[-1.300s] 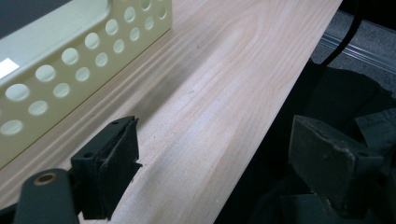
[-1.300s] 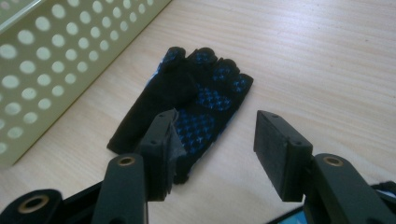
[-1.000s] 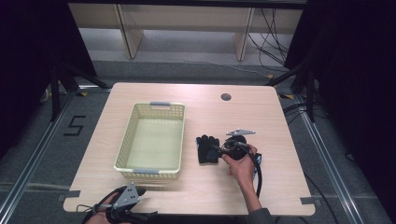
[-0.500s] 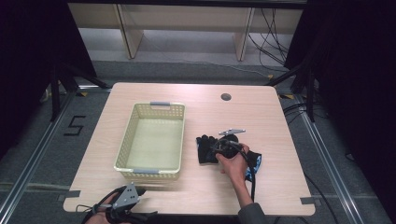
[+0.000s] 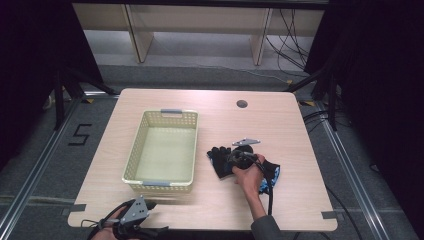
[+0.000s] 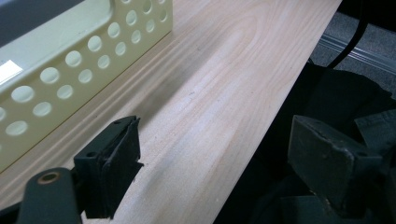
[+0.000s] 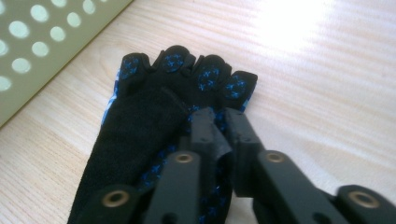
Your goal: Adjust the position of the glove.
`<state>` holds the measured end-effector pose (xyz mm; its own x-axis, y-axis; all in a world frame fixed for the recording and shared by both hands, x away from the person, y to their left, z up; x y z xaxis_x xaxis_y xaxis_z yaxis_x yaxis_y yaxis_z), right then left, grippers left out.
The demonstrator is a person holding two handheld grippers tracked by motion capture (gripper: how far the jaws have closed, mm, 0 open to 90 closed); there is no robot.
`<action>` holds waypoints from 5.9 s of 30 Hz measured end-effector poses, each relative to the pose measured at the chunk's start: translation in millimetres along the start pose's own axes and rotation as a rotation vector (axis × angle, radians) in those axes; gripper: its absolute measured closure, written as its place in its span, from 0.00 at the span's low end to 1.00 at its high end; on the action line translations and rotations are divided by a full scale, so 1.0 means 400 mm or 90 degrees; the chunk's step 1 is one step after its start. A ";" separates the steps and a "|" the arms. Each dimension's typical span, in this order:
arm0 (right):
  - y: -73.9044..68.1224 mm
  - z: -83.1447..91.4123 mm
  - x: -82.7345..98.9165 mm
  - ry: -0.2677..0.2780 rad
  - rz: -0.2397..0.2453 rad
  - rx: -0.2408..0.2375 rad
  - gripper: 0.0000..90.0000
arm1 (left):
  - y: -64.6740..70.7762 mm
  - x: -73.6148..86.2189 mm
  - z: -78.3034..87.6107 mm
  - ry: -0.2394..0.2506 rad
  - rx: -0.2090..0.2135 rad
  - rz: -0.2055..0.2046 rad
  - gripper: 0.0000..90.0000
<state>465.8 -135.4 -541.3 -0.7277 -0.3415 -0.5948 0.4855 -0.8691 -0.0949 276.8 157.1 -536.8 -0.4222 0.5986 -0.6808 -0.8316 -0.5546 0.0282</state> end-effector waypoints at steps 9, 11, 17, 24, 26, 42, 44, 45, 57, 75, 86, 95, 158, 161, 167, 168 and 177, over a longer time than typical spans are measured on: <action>-0.008 0.083 -0.023 0.037 0.046 -0.032 0.99 | 0.000 0.001 0.003 -0.004 -0.001 0.003 0.19; -0.012 0.121 -0.033 0.061 0.088 -0.037 0.99 | -0.003 0.000 0.003 -0.004 -0.001 -0.007 0.19; -0.051 0.245 -0.032 0.071 0.150 -0.097 0.99 | -0.002 -0.001 -0.001 0.002 -0.002 0.016 0.19; -0.075 0.289 -0.005 0.025 0.231 -0.174 0.99 | -0.003 0.001 -0.002 -0.008 -0.005 0.013 0.19; -0.081 0.288 0.010 0.008 0.246 -0.195 0.99 | -0.001 0.001 -0.003 -0.001 -0.002 0.019 0.19; -0.143 0.209 0.071 -0.115 0.412 -0.264 0.99 | -0.001 0.003 -0.005 -0.009 -0.003 0.013 0.19; -0.143 0.190 0.067 -0.122 0.439 -0.272 0.99 | -0.001 0.003 -0.006 -0.008 -0.001 0.014 0.19; -0.142 0.173 0.069 -0.143 0.449 -0.263 0.99 | 0.000 0.003 -0.005 -0.008 -0.001 0.014 0.19; -0.119 0.121 0.059 -0.147 0.442 -0.233 0.81 | 0.002 0.003 -0.005 -0.007 -0.001 0.009 0.19; 0.121 0.277 0.124 -0.029 0.205 -0.009 1.00 | 0.005 0.000 -0.007 -0.001 0.001 0.017 0.19; 0.168 0.290 0.207 -0.092 0.148 0.027 1.00 | 0.009 -0.003 -0.003 0.011 0.007 0.005 0.19; 0.151 0.275 0.277 -0.111 0.130 0.001 1.00 | 0.012 -0.002 -0.003 0.009 0.008 0.019 0.19; 0.187 0.144 0.143 -0.078 0.203 -0.032 0.96 | 0.010 0.001 -0.003 -0.007 0.008 0.007 0.19; 0.184 0.147 0.139 -0.065 0.192 -0.021 0.97 | 0.012 0.000 -0.003 -0.003 0.011 0.011 0.19; 0.191 0.190 0.118 -0.024 0.191 -0.019 0.97 | 0.011 0.002 -0.006 -0.009 0.015 0.009 0.19; 0.191 0.190 0.118 -0.024 0.191 -0.019 0.97 | 0.011 0.002 -0.006 -0.009 0.015 0.009 0.19; 0.171 0.273 0.080 0.037 0.169 -0.029 0.97 | 0.008 0.001 -0.002 -0.008 0.006 0.007 0.19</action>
<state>422.9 -245.0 -479.5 -0.5435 -0.5333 -0.6483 0.6777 -0.7345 0.0361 274.2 154.9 -537.6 -0.4351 0.5997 -0.6716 -0.8308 -0.5549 0.0427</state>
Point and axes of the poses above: each handheld gripper's, and its own axes: z roughly backward along the jaws, x roughly out of its underside, y roughly to its right, the point moved 5 cm from there along -z, roughly forward along the jaws, and after that the axes turned 6 degrees about -y, right-handed, at the moved point
